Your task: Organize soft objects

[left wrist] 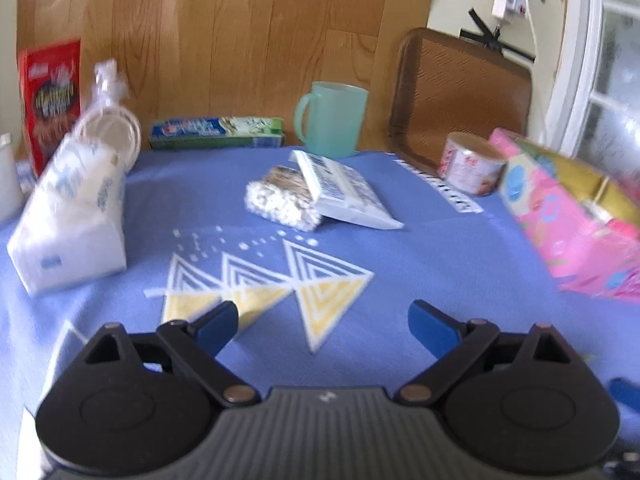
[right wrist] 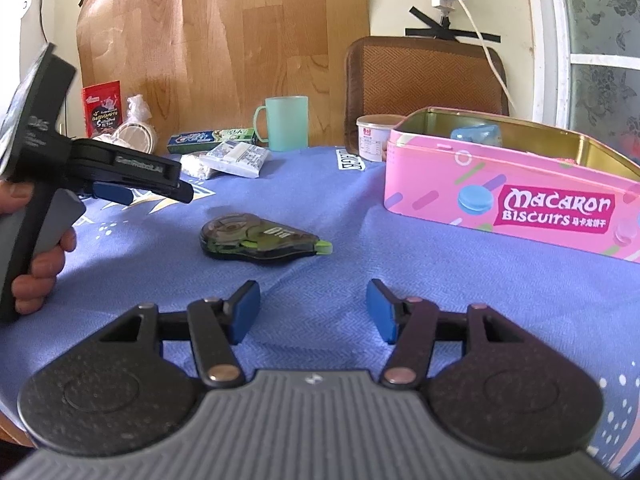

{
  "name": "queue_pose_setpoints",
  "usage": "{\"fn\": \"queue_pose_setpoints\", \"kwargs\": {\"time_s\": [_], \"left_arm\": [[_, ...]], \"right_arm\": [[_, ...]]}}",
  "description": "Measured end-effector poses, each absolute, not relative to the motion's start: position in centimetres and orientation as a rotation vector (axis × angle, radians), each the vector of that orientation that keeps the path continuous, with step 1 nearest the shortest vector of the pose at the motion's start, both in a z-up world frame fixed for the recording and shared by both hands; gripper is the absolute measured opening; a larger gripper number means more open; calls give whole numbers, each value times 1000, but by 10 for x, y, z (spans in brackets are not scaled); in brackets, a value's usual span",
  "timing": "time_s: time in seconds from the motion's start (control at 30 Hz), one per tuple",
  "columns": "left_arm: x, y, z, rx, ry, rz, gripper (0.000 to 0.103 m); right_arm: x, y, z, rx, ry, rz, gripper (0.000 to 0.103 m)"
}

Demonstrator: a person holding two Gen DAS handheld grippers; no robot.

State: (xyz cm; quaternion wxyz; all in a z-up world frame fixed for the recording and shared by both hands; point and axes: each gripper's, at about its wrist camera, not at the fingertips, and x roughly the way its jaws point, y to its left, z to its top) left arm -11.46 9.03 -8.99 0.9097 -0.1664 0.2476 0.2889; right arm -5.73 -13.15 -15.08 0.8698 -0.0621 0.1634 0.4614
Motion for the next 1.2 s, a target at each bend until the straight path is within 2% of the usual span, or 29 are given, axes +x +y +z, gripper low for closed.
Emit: {"fn": "queue_pose_setpoints", "kwargs": {"time_s": [0.17,0.23,0.3,0.47,0.53,0.57,0.6,0.67,0.73,0.83,0.87,0.9,0.97,1.03,1.13,1.17,1.2], "left_arm": [[-128,79,-81,-494,471,461,93],[-121,67,-77,-476,493,423,87],[-112,56,-73,-451,516,381,83],[-90,47,-78,-459,601,351,83],[-88,47,-84,-503,629,330,83],[-90,45,-85,-507,623,328,83],[-91,43,-86,-507,626,325,82],[-93,41,-86,-519,627,323,77],[-96,43,-85,-542,621,324,75],[-98,50,-86,-577,609,318,75],[-97,51,-85,-576,610,323,75],[-95,52,-85,-573,611,327,76],[-90,53,-83,-570,615,328,80],[-85,54,-82,-558,617,330,83],[-76,60,-84,-570,616,326,82],[-73,62,-85,-579,608,318,80],[-70,61,-85,-580,607,303,67]], "right_arm": [[-51,-124,-145,-156,353,1005,64],[-50,-119,-142,-187,343,1032,64],[-51,-112,-139,-234,318,1042,68],[-39,-94,-132,-342,304,1099,85],[-33,-85,-131,-381,312,1135,86],[-28,-83,-130,-380,328,1171,80],[-25,-83,-128,-368,350,1211,68],[-24,-86,-124,-322,408,1276,20],[-31,-88,-125,-316,405,1256,15],[-38,-92,-129,-296,379,1232,16],[-38,-92,-131,-292,374,1229,19],[-37,-93,-131,-287,371,1219,24],[-35,-94,-131,-274,366,1208,54],[-31,-92,-129,-257,363,1210,62],[-23,-77,-129,-239,414,1233,63],[-24,-68,-131,-240,417,1232,58],[-27,-65,-132,-255,399,1230,46]]}}
